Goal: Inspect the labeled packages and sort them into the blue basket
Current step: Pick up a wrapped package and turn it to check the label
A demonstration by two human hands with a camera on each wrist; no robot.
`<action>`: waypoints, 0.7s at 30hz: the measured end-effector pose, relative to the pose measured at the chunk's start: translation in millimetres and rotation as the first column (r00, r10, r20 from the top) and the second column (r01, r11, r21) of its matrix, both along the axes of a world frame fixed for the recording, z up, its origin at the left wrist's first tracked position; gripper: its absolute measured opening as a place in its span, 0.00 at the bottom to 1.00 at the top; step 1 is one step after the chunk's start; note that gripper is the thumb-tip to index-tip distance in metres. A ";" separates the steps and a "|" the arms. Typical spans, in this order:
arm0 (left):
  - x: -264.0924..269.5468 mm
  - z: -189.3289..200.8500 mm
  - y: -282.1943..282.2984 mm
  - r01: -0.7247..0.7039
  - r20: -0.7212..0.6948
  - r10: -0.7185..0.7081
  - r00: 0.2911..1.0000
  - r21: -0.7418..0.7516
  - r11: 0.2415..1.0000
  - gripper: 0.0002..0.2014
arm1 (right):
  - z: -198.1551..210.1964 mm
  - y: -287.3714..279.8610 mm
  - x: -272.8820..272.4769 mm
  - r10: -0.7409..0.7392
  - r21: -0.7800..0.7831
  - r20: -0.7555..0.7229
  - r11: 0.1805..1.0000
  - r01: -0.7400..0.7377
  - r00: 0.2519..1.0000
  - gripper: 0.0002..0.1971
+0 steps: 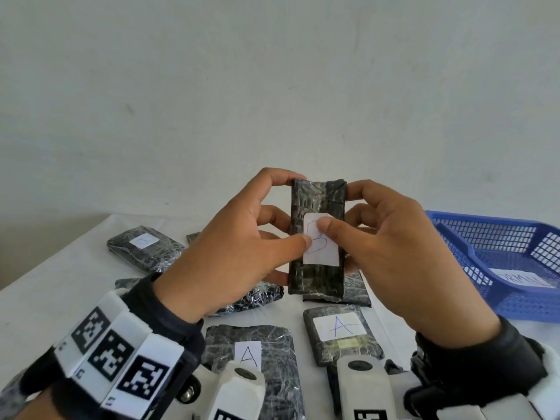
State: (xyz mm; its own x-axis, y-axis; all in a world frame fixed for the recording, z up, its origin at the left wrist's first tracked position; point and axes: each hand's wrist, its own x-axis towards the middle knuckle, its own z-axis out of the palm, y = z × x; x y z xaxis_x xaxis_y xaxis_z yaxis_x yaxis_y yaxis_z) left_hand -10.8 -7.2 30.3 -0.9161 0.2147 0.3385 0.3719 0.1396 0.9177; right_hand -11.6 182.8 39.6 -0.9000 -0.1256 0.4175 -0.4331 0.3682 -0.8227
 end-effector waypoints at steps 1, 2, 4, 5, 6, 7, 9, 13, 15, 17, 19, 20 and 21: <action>0.1 0.3 -0.3 -0.003 -0.002 0.003 1.000 0.008 1.000 0.29 | 0.8 -0.7 0.7 -0.001 -0.003 0.002 1.000 0.001 1.000 0.06; 0.1 0.8 -0.8 -0.010 -0.004 0.010 1.000 0.019 1.000 0.29 | 1.3 -1.1 1.3 0.002 0.001 0.006 1.000 -0.002 1.000 0.06; 0.8 2.4 -1.7 -0.015 0.009 0.015 1.000 0.043 0.999 0.31 | 2.1 -1.6 2.1 0.000 0.014 0.009 1.000 0.000 1.000 0.05; 1.3 3.0 -1.9 -0.010 0.020 0.009 1.000 0.046 0.999 0.33 | 2.3 -1.8 2.3 -0.006 0.014 0.003 1.000 0.006 1.000 0.04; 1.0 2.9 -2.2 -0.008 0.023 0.007 1.000 0.044 0.999 0.33 | 1.8 -1.8 2.0 -0.013 0.011 -0.005 1.000 0.013 1.000 0.04; 0.4 2.8 -2.1 -0.011 0.017 0.010 1.000 0.040 0.999 0.33 | 1.5 -2.1 2.1 -0.016 0.008 -0.005 1.000 0.016 1.000 0.05; -0.6 1.7 -2.2 -0.036 -0.013 0.036 0.999 0.028 0.999 0.31 | 0.6 -3.5 2.0 -0.001 0.018 0.010 1.000 0.001 1.000 0.07; -0.9 0.8 -1.8 -0.041 -0.020 0.041 0.999 0.012 0.999 0.34 | -1.9 -3.0 -0.1 -0.014 0.032 -0.009 0.999 0.014 1.000 0.10; -1.0 0.6 -1.5 -0.048 -0.029 0.048 0.998 0.001 0.999 0.35 | -2.9 -2.8 -0.7 -0.018 0.027 -0.001 0.999 0.018 1.000 0.12; -0.8 0.9 -1.2 -0.056 -0.025 0.056 0.998 -0.002 0.998 0.36 | -3.3 -3.3 -1.0 -0.013 0.039 0.004 0.999 0.013 1.000 0.15; -0.7 1.0 -1.2 -0.051 -0.014 0.051 0.999 -0.009 0.999 0.37 | -3.8 -3.7 -1.9 -0.030 0.034 -0.004 0.999 0.030 1.000 0.17; -0.8 1.1 -1.1 -0.053 -0.018 0.053 0.998 -0.019 0.998 0.38 | -3.8 -3.6 -1.7 -0.039 0.034 -0.005 0.999 0.039 0.999 0.18; -0.8 1.1 -1.2 -0.060 -0.025 0.059 0.998 -0.026 0.998 0.38 | -3.7 -3.8 -1.7 -0.042 0.043 -0.002 0.998 0.043 0.999 0.20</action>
State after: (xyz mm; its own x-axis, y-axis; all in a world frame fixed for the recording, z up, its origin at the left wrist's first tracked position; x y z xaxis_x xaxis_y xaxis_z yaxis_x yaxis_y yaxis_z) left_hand -11.6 -8.4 31.4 -0.9190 0.1692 0.3561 0.3846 0.1864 0.9041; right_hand -13.3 179.0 35.9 -0.9046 -0.1052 0.4132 -0.4169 0.4214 -0.8054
